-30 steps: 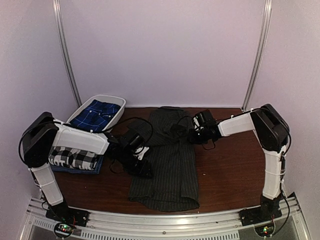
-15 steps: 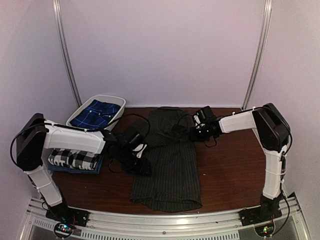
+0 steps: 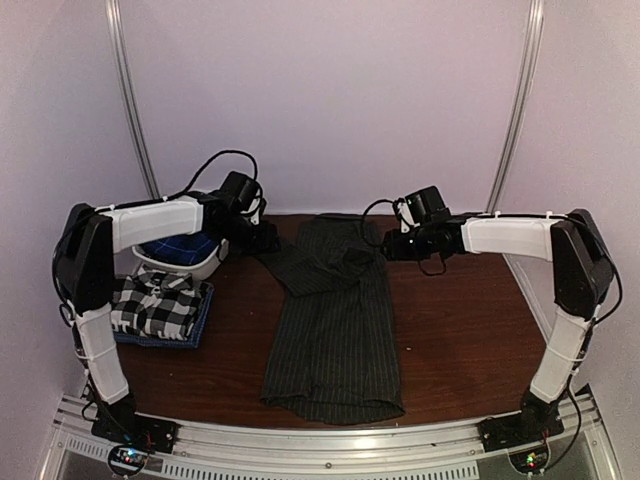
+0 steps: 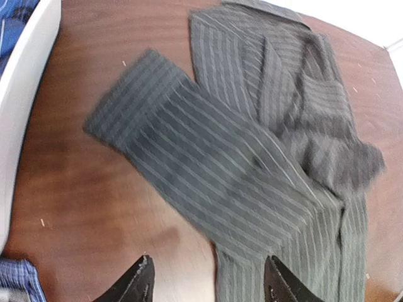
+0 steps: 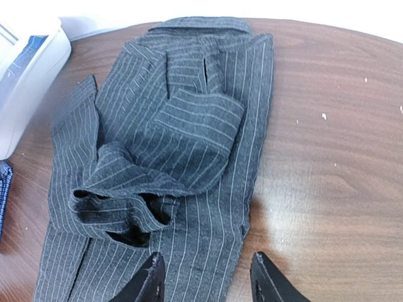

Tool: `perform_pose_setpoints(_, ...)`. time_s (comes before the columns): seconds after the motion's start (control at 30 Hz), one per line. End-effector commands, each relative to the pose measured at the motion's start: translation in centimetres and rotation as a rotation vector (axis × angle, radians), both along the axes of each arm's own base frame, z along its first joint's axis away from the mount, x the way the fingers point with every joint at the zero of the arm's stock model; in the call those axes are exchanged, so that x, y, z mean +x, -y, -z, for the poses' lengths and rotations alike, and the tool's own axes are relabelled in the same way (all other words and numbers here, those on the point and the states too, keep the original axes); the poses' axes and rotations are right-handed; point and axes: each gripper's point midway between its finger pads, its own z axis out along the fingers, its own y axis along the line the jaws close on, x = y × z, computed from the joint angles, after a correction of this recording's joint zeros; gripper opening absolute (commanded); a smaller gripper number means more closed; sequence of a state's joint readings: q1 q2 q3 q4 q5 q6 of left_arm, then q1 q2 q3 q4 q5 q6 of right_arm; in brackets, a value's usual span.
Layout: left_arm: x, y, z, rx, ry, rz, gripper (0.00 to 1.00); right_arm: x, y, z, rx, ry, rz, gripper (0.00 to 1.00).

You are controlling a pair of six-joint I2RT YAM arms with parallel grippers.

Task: Fold and stack the long sleeve shirts
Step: Flatten out the crumpled shirt at the center of the board.

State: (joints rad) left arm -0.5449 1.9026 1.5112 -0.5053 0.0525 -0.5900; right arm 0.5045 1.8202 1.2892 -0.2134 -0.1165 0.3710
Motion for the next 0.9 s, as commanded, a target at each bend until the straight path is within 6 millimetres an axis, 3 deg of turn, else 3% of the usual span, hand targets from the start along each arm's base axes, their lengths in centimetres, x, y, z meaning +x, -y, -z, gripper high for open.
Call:
perform_pose_setpoints(0.0,4.5,-1.9,1.6,0.115,0.034,-0.035,0.61,-0.6,-0.2,-0.9,-0.027,0.0,-0.005,0.49)
perform_pose_setpoints(0.23,10.2,-3.0,4.2,0.149,0.038,-0.062,0.66,-1.0,-1.2,-1.5,-0.02,-0.005,-0.03,0.5)
perform_pose_setpoints(0.33,11.5,-3.1,5.7,0.194,0.033,-0.06,0.69,-1.0,-1.1,-1.6,-0.025,-0.005,-0.031,0.5)
perform_pose_setpoints(0.47,12.4,-3.9,7.8,0.242,0.012,-0.088,0.72,-0.8,-1.2,-2.0,-0.027,-0.002,-0.036,0.51)
perform_pose_setpoints(0.67,12.5,-3.7,10.1,0.236,-0.024,-0.079,0.73,-0.7,-1.4,-2.4,-0.024,0.004,-0.042,0.51)
perform_pose_setpoints(0.87,12.6,-3.3,10.9,0.228,-0.034,-0.065,0.61,-0.7,-1.6,-2.3,-0.023,0.0,-0.05,0.51)
